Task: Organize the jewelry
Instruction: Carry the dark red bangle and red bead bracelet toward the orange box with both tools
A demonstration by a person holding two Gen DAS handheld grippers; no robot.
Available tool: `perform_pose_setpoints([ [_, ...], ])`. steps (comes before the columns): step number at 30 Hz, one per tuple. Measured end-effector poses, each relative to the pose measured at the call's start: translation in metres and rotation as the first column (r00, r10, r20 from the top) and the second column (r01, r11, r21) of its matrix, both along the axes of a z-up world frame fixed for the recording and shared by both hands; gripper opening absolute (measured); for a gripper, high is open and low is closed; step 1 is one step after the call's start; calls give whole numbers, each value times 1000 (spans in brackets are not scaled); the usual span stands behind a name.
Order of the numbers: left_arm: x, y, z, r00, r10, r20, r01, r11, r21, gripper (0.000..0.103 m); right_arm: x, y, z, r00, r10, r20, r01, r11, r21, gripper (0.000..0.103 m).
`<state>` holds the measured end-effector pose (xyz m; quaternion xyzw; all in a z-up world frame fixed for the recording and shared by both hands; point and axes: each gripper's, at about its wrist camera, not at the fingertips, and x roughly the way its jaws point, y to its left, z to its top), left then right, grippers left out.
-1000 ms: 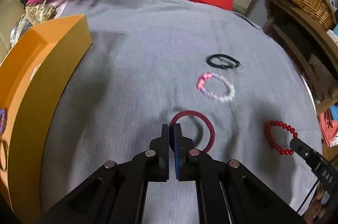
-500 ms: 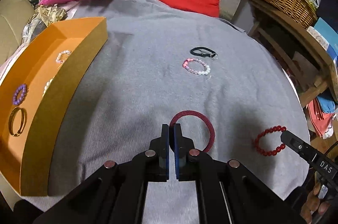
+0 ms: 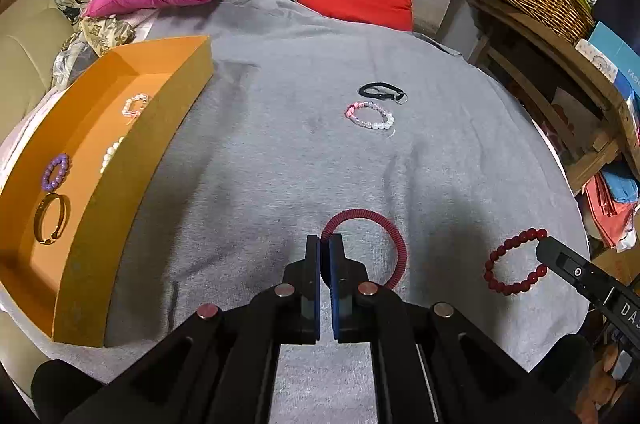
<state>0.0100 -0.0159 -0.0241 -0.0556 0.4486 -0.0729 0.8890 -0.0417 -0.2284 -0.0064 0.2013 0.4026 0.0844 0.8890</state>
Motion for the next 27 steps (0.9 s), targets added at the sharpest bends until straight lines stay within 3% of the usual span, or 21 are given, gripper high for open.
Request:
perform_pose_setpoints([
  [27, -17, 23, 10, 999, 37, 30, -37, 999, -6, 4, -3, 24, 7, 997, 68, 28, -68, 998, -4, 10],
])
